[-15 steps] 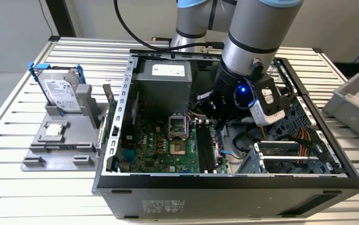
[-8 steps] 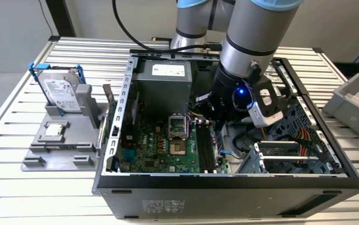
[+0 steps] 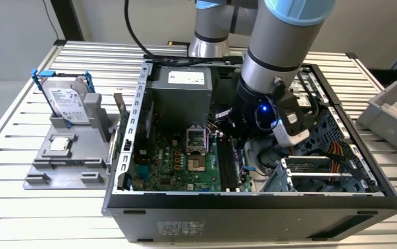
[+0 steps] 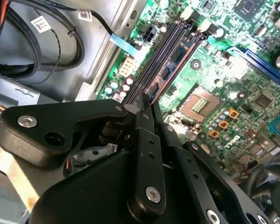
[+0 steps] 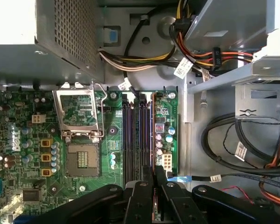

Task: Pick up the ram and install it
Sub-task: 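Insert the ram into the slot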

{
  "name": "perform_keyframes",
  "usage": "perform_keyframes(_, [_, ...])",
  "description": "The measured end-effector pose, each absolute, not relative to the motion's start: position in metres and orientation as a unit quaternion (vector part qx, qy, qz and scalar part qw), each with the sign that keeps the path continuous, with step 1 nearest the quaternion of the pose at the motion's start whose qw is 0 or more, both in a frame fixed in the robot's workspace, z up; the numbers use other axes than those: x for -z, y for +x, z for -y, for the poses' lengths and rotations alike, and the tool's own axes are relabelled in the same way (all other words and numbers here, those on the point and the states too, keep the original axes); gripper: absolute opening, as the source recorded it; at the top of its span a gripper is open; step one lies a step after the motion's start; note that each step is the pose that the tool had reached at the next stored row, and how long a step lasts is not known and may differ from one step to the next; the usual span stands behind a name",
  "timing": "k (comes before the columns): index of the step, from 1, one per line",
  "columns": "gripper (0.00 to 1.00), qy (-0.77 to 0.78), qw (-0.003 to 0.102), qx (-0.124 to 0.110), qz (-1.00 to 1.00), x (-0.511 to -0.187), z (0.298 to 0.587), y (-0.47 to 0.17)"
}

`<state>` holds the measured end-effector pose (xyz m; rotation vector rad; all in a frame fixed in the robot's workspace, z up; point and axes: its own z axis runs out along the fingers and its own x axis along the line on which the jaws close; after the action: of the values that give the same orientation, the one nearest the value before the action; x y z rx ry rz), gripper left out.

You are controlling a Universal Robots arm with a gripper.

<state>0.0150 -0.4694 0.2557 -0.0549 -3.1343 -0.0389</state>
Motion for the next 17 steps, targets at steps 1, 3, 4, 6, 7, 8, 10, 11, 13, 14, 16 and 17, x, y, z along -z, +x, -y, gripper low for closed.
perform_keyframes(1, [0.00, -0.017, 0.003, 0.012, 1.000, -0.254, 0.469, 0.015])
perform_keyframes(3, [0.00, -0.017, 0.003, 0.012, 1.000, -0.250, 0.470, 0.015])
perform_keyframes(4, [0.00, -0.017, 0.003, 0.012, 1.000, -0.248, 0.470, 0.015])
perform_keyframes(6, [0.00, -0.017, 0.003, 0.012, 1.000, -0.245, 0.470, 0.015])
perform_keyframes(7, [0.00, -0.017, 0.003, 0.012, 1.000, -0.243, 0.470, 0.015])
perform_keyframes(8, [0.00, -0.017, 0.003, 0.012, 1.000, -0.242, 0.470, 0.015])
perform_keyframes(10, [0.00, -0.017, 0.003, 0.012, 1.000, -0.239, 0.471, 0.016])
perform_keyframes(11, [0.00, -0.017, 0.003, 0.012, 1.000, -0.238, 0.471, 0.016])
perform_keyframes(13, [0.00, -0.017, 0.003, 0.012, 1.000, -0.237, 0.471, 0.017])
perform_keyframes(14, [0.00, -0.017, 0.003, 0.012, 1.000, -0.237, 0.472, 0.018])
perform_keyframes(16, [0.00, -0.017, 0.003, 0.012, 1.000, -0.236, 0.473, 0.018])
perform_keyframes(17, [0.00, -0.017, 0.003, 0.012, 1.000, -0.236, 0.474, 0.018])
